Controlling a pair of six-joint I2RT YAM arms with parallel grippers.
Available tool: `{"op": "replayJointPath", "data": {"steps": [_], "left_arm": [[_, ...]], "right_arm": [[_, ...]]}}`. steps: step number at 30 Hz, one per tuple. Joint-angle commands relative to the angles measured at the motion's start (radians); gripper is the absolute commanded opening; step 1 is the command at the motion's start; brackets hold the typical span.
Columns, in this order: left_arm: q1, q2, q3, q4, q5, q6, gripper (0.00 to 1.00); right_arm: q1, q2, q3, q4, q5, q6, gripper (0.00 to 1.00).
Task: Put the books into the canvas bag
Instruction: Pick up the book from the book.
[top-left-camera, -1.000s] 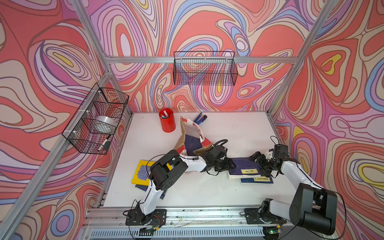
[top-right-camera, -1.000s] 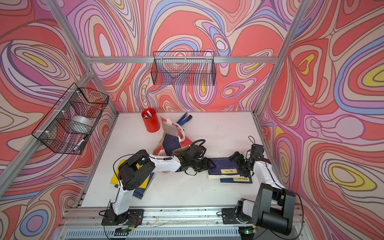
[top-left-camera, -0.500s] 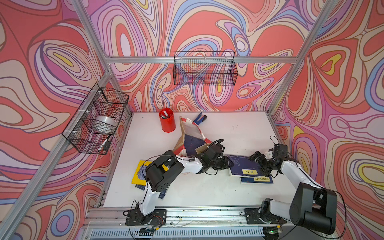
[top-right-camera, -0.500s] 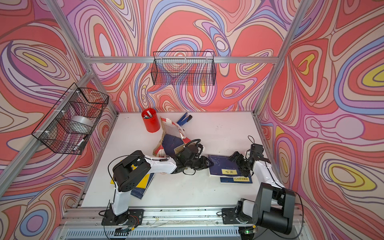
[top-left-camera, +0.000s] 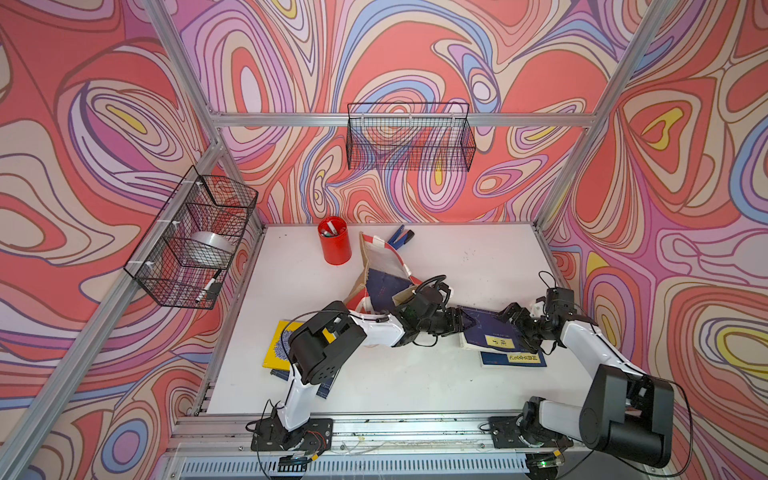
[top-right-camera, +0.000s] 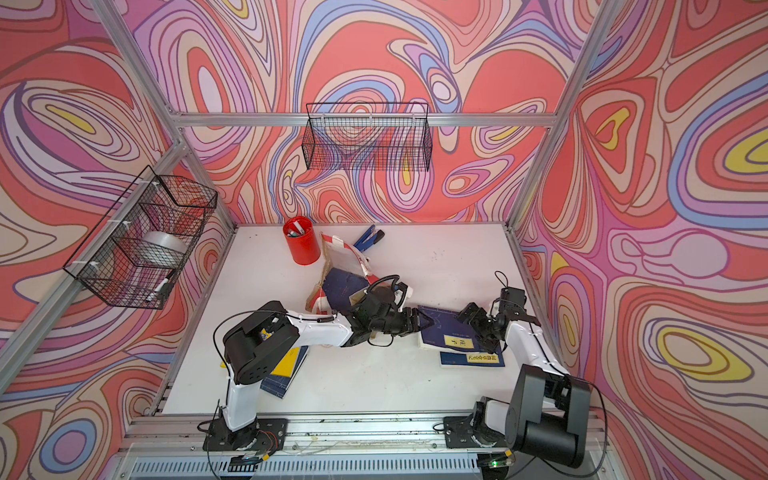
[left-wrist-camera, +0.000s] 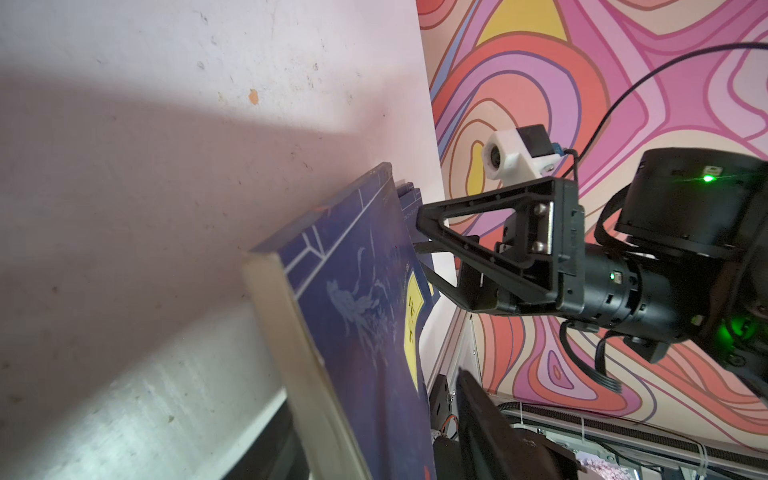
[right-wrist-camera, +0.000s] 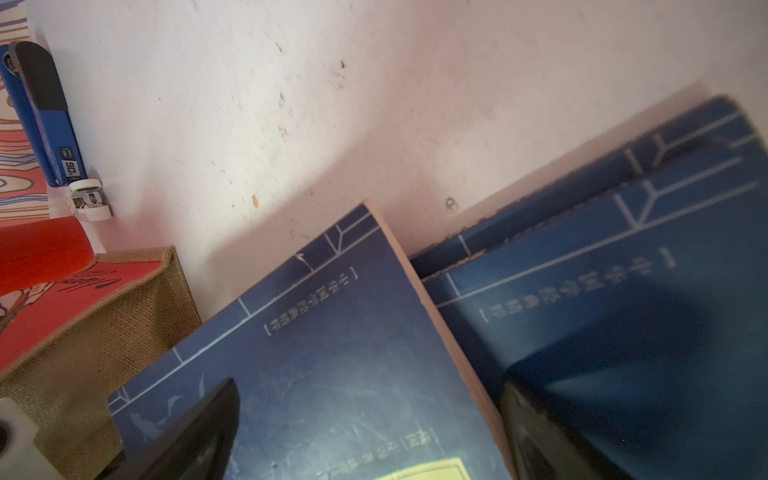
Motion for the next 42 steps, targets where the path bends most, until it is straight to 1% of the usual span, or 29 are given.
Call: {"op": "replayJointPath", "data": {"steps": [1, 4, 11, 15, 19, 22, 24, 28, 30, 33, 34, 38, 42], "left_arm": [[0.000, 0.009, 0.032, 0.082, 0.046, -0.010, 0.58], [-0.006, 0.026, 0.060, 0.108, 0.076, -0.017, 0.60], [-0.018, 0.037, 0.105, 0.149, 0.122, -0.014, 0.61], [-0.021, 0.029, 0.109, 0.120, 0.114, 0.004, 0.58], [-0.008, 0.011, 0.077, 0.116, 0.095, 0.003, 0.51], [0.000, -0.012, 0.063, 0.078, 0.073, 0.023, 0.42], [0.003, -0.024, 0.062, 0.047, 0.062, 0.036, 0.33], [0.003, -0.040, 0.074, -0.031, 0.050, 0.059, 0.11], [0.004, -0.049, 0.083, -0.077, 0.048, 0.083, 0.09], [0.004, -0.073, 0.093, -0.138, 0.045, 0.129, 0.01], [0.004, -0.083, 0.102, -0.159, 0.052, 0.150, 0.00], [0.004, -0.126, 0.164, -0.251, 0.105, 0.247, 0.00], [0.005, -0.199, 0.294, -0.458, 0.153, 0.393, 0.00]], "right_arm": [[0.018, 0.026, -0.004, -0.019, -0.026, -0.004, 0.98], [0.021, 0.026, -0.004, -0.019, -0.028, -0.005, 0.98], [0.024, 0.028, -0.004, -0.016, -0.038, -0.008, 0.98], [0.024, 0.032, -0.002, -0.014, -0.038, -0.009, 0.98], [0.024, 0.033, -0.003, -0.015, -0.039, -0.009, 0.98], [0.024, 0.031, -0.001, -0.015, -0.038, -0.011, 0.98], [0.025, 0.029, -0.003, -0.016, -0.037, -0.009, 0.98], [0.024, 0.025, -0.003, -0.017, -0.036, -0.010, 0.98], [0.026, 0.022, -0.003, -0.017, -0.036, -0.009, 0.98], [0.024, 0.014, -0.002, -0.019, -0.037, -0.010, 0.98], [0.025, 0.005, -0.002, -0.017, -0.040, -0.009, 0.98], [0.024, -0.091, 0.025, -0.020, -0.042, 0.000, 0.98], [0.024, -0.157, 0.145, -0.083, 0.001, -0.010, 0.98]]}}
